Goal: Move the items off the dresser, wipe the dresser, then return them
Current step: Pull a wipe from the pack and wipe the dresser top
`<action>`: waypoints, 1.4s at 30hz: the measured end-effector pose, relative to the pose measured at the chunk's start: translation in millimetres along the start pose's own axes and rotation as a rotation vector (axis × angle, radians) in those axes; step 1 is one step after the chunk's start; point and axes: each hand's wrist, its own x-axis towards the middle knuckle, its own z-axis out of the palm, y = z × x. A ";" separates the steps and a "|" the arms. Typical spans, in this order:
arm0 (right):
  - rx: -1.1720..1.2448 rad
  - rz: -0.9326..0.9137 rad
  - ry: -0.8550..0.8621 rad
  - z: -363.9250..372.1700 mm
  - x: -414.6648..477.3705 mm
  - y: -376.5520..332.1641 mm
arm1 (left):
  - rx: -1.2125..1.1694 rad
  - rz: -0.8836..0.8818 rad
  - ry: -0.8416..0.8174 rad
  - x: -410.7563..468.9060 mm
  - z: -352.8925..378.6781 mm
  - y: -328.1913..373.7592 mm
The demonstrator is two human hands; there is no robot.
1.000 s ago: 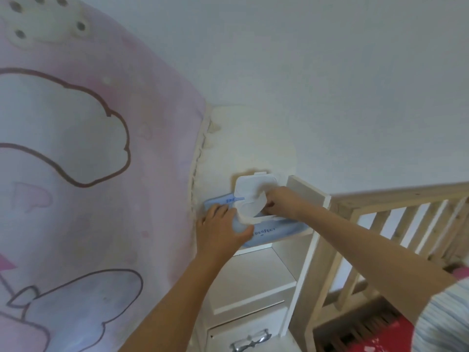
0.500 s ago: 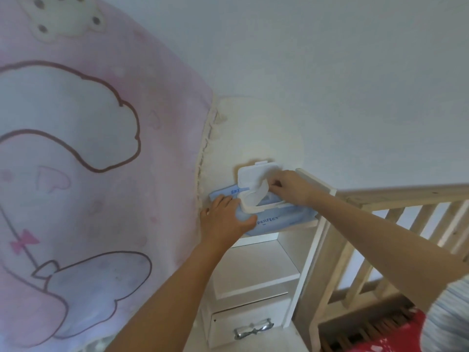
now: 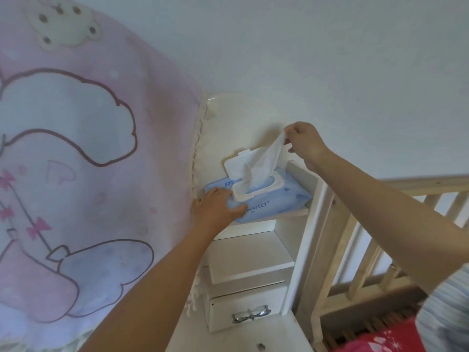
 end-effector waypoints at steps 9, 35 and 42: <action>0.099 -0.162 0.086 -55.3 -10.6 -51.6 | 0.028 0.021 0.009 -0.5 -1.9 2.6; 0.054 0.023 -0.431 -18.8 -172.8 99.3 | -0.947 -0.382 -0.159 -180.6 72.2 65.9; 0.056 0.153 -0.753 -23.2 -204.1 155.8 | -0.953 -0.596 -0.048 -202.9 90.1 50.8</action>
